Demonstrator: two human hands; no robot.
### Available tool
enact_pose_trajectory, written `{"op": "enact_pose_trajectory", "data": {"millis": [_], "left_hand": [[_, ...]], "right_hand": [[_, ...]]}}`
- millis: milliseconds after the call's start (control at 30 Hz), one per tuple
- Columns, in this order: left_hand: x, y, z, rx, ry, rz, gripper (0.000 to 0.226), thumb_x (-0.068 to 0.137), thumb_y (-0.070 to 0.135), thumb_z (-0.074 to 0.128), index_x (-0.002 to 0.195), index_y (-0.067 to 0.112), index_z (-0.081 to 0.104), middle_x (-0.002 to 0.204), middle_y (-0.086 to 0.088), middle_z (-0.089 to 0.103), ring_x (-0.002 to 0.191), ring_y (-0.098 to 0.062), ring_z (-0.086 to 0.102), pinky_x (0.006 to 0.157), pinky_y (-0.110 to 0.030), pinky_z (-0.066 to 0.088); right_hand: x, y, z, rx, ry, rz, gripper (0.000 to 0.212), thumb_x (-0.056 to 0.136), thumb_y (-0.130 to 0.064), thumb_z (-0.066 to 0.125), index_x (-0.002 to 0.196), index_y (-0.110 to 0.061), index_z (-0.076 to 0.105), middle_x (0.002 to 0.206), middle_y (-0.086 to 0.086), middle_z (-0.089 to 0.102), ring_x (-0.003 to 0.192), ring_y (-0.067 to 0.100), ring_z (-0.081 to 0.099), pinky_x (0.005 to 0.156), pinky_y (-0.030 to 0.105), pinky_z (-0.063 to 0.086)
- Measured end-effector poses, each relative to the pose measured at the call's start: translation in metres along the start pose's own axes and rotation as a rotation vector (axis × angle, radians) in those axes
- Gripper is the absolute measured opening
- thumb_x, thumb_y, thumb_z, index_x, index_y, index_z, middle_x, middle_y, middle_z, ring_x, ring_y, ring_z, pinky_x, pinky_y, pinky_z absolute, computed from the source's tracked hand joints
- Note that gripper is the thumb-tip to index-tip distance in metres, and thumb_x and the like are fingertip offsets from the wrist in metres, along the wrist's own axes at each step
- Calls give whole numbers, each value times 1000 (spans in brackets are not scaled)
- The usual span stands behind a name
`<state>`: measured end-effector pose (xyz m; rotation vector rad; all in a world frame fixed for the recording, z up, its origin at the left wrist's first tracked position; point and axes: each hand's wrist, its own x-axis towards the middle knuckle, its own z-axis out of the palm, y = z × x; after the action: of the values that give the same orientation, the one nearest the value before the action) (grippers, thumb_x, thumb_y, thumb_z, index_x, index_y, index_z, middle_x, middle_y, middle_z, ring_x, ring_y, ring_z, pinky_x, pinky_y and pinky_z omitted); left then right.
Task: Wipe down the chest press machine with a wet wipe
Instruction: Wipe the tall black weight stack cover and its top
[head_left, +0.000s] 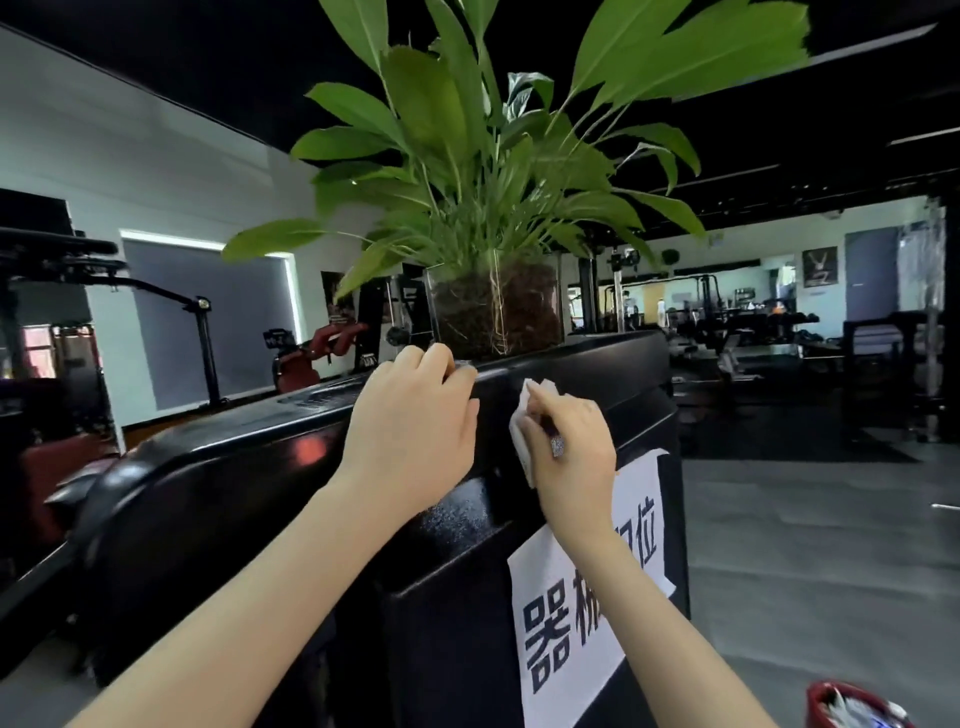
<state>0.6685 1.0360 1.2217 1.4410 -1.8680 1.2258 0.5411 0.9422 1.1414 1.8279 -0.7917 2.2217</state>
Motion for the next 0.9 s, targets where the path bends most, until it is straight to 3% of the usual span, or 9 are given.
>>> {"op": "enact_pose_trajectory", "data": {"millis": [133,233,333,500,567,667,733,800,900], "left_hand": [[13,11,10,4,4,-34,39,84,28,35,89,9,69,84,-6,61,73,-26,55,61,-36,47],[18,18,15,-11,19,-62,34,83,22,39,88,7,68,84,-7,60,73,-28,55,63,-40,49],[24,22,17,-7,30,-80,33,80,18,39,86,6,69,84,-8,61,73,-28,56,62,-41,50],[31,32,23,-2,35,-103,33,81,17,40,88,5,69,83,-9,61,72,-29,56,63,-39,50],[33,34,24,2,42,-102,31,82,17,42,91,5,69,85,-8,60,74,-30,55,65,-39,50],[33,35,25,5,60,-114,30,82,16,46,97,6,70,87,-8,60,76,-29,56,67,-38,50],[33,36,26,-2,68,-123,31,83,16,46,98,6,70,87,-7,60,76,-29,55,67,-37,49],[36,41,28,-7,67,-125,34,84,18,42,98,6,70,87,-7,59,75,-29,55,67,-38,49],[42,49,30,2,60,-150,35,84,19,38,92,6,70,86,-6,59,75,-28,54,66,-38,49]], "right_hand": [[2,10,6,86,25,-31,12,85,-4,64,94,-2,71,108,6,65,105,20,55,95,24,43],[-9,9,12,121,-102,-38,39,100,-26,42,106,5,65,133,17,54,129,21,44,108,39,35],[-9,7,12,88,-265,-107,58,102,-39,24,127,7,49,145,21,38,141,24,24,116,41,17],[17,42,7,-13,-405,-118,52,98,-25,20,149,-15,25,154,-4,12,145,9,3,116,47,-3],[35,76,7,-102,-388,-38,52,99,-24,19,150,-15,21,157,1,14,145,13,5,116,51,-2],[62,122,5,-51,-368,319,50,103,-19,20,151,-10,8,159,6,11,147,17,4,116,54,-2],[69,125,6,-60,-373,418,52,103,-18,22,151,-7,6,159,8,7,147,19,2,117,52,-1],[64,104,9,-152,-380,299,53,101,-19,25,150,-6,11,159,11,7,147,21,3,118,51,3],[36,56,7,-72,-483,-139,58,96,-30,18,150,-12,7,159,4,6,146,18,-1,118,47,-1]]}}
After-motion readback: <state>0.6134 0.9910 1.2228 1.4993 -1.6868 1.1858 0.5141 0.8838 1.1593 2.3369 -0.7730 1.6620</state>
